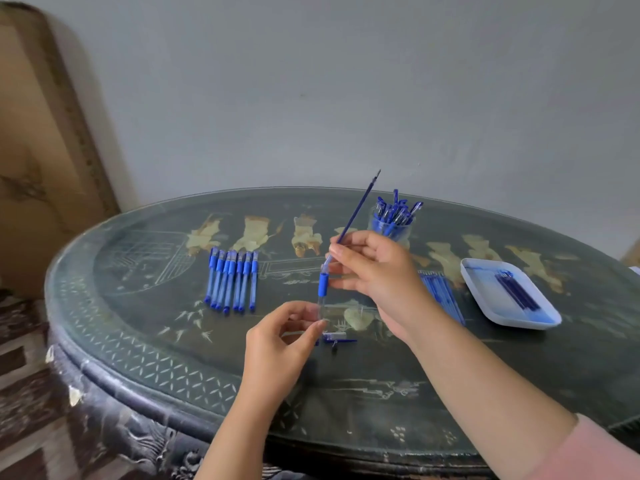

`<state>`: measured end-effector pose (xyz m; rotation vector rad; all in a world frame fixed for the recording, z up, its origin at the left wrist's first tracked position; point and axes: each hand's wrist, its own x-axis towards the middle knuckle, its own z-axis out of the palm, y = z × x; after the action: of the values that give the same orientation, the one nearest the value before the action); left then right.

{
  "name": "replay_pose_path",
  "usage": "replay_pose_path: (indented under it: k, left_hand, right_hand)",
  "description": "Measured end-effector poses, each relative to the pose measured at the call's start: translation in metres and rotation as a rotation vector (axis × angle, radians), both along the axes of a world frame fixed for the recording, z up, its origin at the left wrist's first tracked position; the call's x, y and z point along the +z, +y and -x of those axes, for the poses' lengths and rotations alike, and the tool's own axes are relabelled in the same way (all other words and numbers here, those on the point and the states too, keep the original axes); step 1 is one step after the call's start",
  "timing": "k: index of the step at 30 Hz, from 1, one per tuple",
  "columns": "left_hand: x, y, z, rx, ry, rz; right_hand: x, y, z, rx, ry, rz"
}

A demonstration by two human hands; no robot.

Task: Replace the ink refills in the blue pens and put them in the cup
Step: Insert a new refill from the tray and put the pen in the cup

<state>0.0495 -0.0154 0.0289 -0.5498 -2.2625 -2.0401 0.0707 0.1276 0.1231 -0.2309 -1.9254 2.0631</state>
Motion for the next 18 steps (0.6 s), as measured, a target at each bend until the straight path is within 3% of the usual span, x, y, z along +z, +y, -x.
replay_pose_path:
  k: [4,9,18]
  left_hand:
    - [-0.004,-0.002,0.003,0.001,-0.002,0.014]
    - [-0.009,-0.002,0.006,0.011,0.02,0.027]
    - [-0.009,-0.002,0.005,0.032,0.002,-0.003]
  right_hand:
    - [-0.003,-0.001,0.004,-0.021,0.004,-0.119]
    - [-0.008,0.002,0.01,-0.006,-0.048,-0.463]
    - [-0.021,-0.001,0.004,0.063,-0.064,-0.412]
